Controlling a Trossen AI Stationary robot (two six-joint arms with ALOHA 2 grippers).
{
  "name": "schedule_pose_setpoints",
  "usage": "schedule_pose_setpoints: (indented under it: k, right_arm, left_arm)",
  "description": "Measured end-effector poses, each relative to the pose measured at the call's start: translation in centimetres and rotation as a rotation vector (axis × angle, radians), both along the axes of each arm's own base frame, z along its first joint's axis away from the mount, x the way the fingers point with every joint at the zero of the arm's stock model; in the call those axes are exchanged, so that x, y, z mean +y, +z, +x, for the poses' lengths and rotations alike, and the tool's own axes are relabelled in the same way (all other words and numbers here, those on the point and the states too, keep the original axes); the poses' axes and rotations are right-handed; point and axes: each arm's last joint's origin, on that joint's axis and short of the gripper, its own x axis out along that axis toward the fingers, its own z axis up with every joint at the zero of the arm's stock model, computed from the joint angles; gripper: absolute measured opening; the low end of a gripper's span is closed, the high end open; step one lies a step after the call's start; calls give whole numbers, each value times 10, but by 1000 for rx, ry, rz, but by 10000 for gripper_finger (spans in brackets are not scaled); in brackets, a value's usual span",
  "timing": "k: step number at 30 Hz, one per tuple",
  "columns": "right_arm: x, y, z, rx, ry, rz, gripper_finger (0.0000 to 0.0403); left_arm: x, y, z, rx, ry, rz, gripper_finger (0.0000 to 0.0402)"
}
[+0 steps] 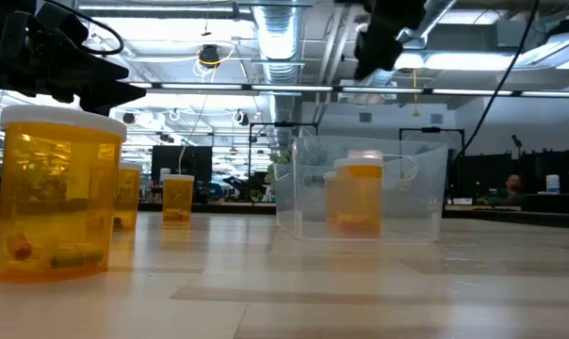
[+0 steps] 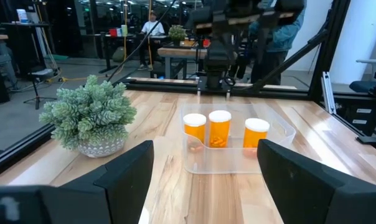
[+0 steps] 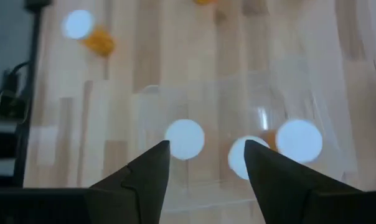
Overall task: Pick and place pill bottles into a basket
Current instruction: Put the orange pill bottle into the transparent bin
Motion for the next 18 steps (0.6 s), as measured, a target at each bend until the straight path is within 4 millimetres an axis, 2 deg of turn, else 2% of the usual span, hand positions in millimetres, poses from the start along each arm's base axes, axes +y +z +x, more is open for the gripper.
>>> schedule_pose_setpoints:
  k: [6, 9, 18]
  right_arm:
    - [-10, -22, 1, 174, -183, -17, 171]
    - [-17, -22, 1, 189, -280, -24, 170]
    - [-26, -24, -1, 214, -480, 59, 218]
  left_arm:
    - [0, 0, 0, 0, 1, 0, 277]
    - [0, 0, 0, -1, 0, 0, 277]
    - [0, 0, 0, 0, 0, 0, 277]
